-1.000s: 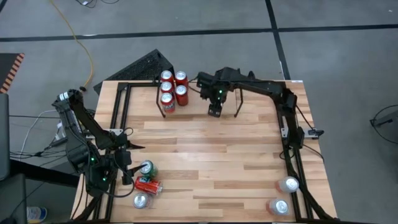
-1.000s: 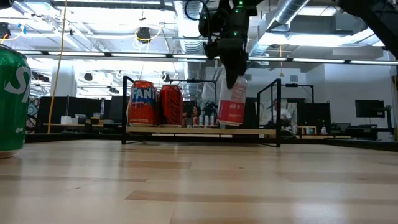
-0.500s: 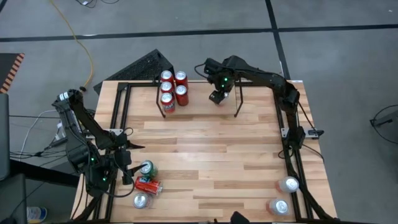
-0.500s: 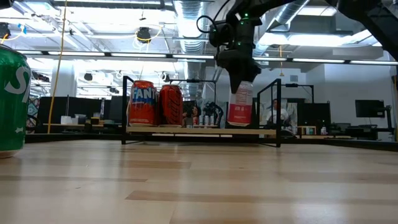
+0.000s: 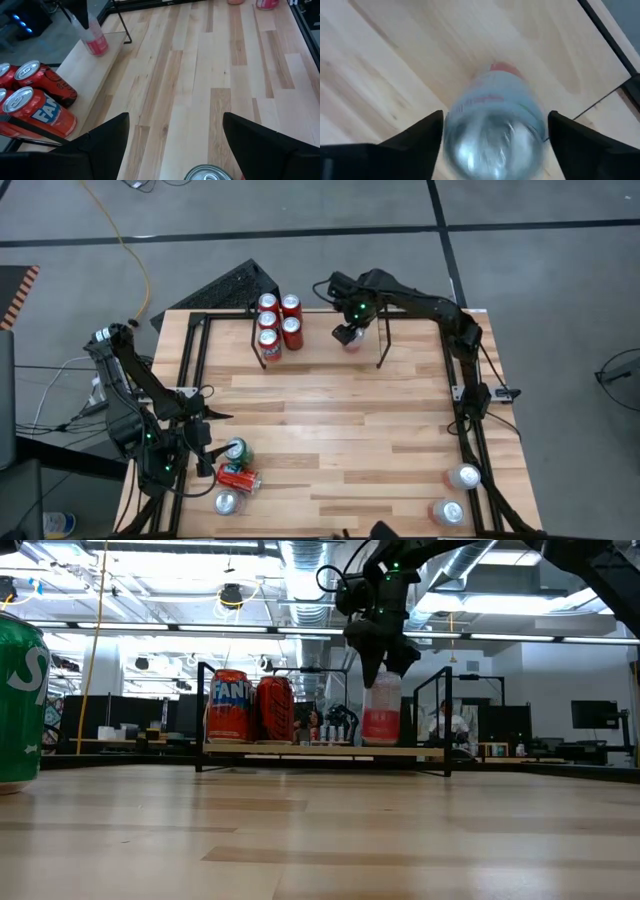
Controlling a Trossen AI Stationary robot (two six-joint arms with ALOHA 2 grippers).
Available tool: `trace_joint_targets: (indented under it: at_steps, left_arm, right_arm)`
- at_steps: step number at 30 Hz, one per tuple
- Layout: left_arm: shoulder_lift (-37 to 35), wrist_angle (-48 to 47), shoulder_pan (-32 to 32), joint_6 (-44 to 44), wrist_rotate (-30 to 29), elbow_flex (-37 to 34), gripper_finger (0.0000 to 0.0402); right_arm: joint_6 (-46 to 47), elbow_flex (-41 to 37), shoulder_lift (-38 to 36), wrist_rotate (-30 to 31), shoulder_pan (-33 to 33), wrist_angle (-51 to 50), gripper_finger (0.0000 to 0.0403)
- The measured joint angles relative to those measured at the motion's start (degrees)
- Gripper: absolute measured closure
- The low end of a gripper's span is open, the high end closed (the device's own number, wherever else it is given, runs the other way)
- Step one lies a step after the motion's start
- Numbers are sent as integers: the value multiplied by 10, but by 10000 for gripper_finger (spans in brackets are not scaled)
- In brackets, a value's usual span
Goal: Place canned beverage on shelf
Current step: Put the pink white soda can on the shelf
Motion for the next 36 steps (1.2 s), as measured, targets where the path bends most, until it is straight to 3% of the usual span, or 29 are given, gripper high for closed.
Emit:
trace_joint_targets:
  at_steps: [5,16,23,36]
  left_arm:
    - [0,0,0,0,0,0,95]
    - [0,0,0,0,0,0,95]
    - [0,0,0,0,5,0,95]
    - [0,-1,0,-2,32,0,95]
  right_arm:
    - [0,0,-1,-9,1,4,34]
    - [-77,51,-1,-8,5,18,37]
    - [-221,124,-1,-3,54,-82,38]
    - [-330,81,1,137,148,-82,38]
